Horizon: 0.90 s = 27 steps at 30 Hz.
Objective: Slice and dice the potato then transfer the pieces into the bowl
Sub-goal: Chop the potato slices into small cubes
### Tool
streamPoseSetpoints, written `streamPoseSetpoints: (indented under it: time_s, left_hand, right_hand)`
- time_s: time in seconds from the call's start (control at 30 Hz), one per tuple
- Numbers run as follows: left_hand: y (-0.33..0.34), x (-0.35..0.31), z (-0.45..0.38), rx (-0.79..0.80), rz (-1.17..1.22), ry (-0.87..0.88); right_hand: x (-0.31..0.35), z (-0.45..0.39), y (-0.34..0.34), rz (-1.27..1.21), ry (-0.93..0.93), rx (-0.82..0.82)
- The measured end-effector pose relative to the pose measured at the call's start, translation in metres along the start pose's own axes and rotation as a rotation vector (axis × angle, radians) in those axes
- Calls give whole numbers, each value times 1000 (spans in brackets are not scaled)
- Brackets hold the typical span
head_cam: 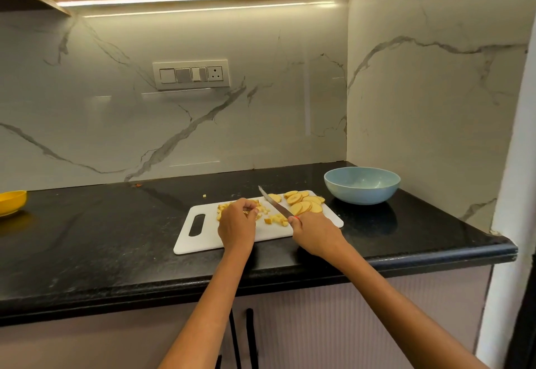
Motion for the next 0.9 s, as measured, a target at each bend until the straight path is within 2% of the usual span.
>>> streamPoseSetpoints:
  time_s: [0.1, 0.2, 0.33, 0.47, 0.67, 0.9]
  left_hand:
    - [4, 0, -3, 29, 215, 23]
    - [11, -3, -5, 139, 412, -13]
    - [14, -5, -5, 265, 735, -159]
    - [15, -1, -5, 280, 885, -263]
    - [17, 1, -6, 265, 908, -274]
    - [15, 6, -8, 164, 386, -97]
  right_hand:
    - [0, 3, -3, -191, -12, 90]
    - [3, 11, -5, -446, 15, 243]
    - [7, 13, -4, -532, 12, 303]
    - [7, 11, -5, -557, 19, 288]
    - [0, 7, -7, -589, 39, 257]
    - [-5, -4, -11, -680, 32, 201]
Point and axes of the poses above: each hand's wrist, its own z-axis away from the middle knuckle, its own y-axis out of the palm, x = y × z, the point moved 4 cm from there along -z, towards the middle knuckle, and after that the axes turned 5 degrees about x, right-handed, at the moved point
